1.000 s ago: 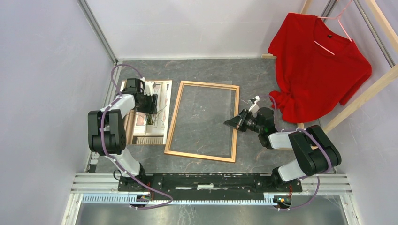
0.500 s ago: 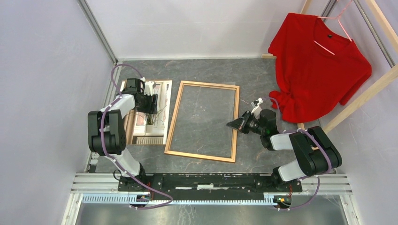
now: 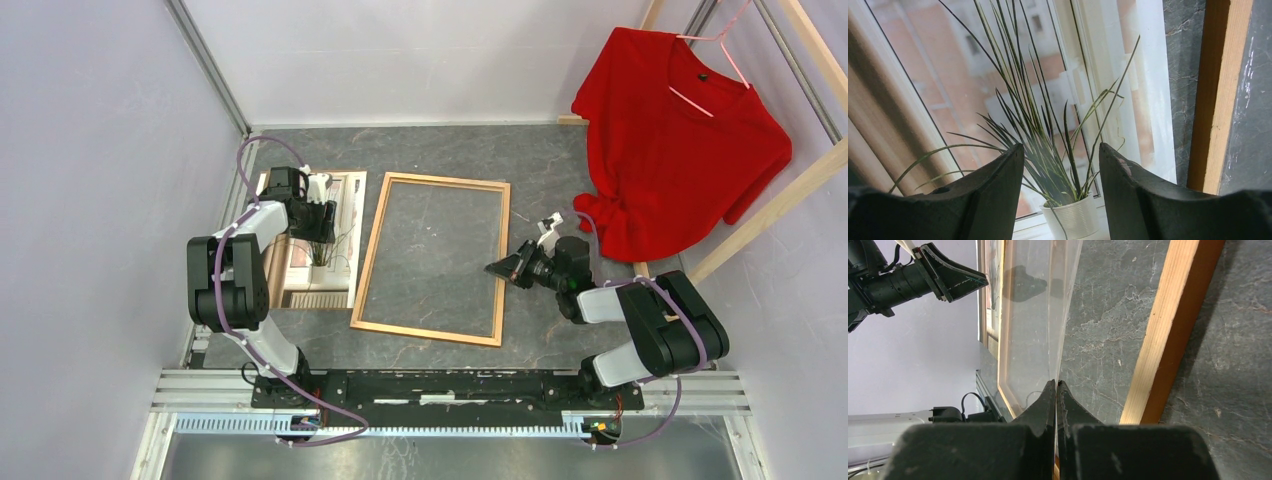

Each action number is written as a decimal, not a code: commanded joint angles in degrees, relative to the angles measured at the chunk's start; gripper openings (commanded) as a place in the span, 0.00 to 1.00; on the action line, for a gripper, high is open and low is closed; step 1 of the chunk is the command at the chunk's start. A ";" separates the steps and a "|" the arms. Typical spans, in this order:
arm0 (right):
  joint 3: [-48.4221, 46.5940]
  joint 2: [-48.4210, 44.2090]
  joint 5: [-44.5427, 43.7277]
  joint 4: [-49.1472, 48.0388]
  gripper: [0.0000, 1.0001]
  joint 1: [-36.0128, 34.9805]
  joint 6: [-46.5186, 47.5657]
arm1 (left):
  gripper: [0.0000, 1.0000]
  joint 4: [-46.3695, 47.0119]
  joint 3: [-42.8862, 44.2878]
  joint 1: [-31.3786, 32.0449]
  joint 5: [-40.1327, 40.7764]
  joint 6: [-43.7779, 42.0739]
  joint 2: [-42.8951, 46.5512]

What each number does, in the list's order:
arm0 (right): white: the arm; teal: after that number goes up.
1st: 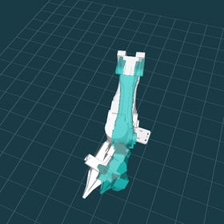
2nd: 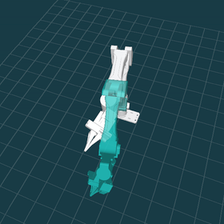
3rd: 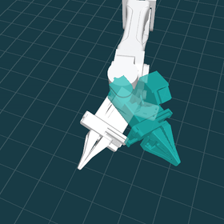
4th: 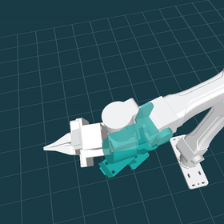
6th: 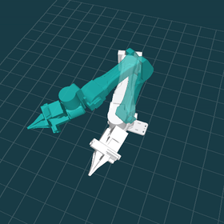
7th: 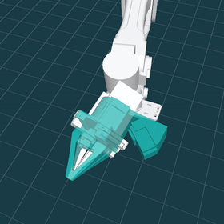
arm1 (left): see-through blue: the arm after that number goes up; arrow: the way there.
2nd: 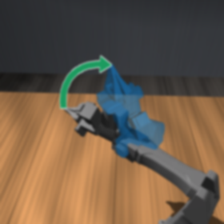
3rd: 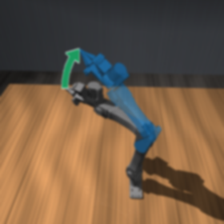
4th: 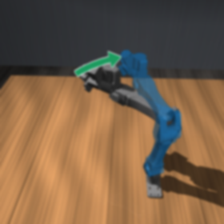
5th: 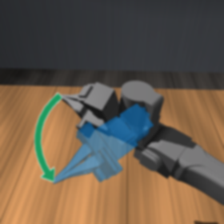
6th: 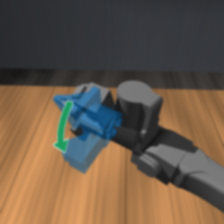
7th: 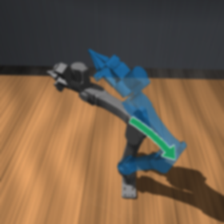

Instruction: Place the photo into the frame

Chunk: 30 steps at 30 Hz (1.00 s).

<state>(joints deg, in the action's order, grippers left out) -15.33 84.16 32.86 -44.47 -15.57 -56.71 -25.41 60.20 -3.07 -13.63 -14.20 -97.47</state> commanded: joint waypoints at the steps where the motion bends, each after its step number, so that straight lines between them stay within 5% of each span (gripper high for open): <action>1: 0.39 -0.93 -0.77 -2.57 0.00 0.37 0.56 | 0.64 0.88 -0.09 0.19 -0.61 -2.48 1.76; 19: 0.39 -2.77 0.48 -9.58 0.00 -0.06 0.05 | 0.63 1.79 -1.68 2.39 -0.40 -2.23 0.89; 30: -0.05 -1.72 1.29 -13.91 0.00 -0.69 -1.39 | 0.63 3.58 -2.80 9.80 2.23 -1.36 -0.95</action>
<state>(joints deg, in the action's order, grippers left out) -14.55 82.65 34.04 -53.12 -16.08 -57.65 -24.14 57.89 5.72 -12.56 -14.63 -97.56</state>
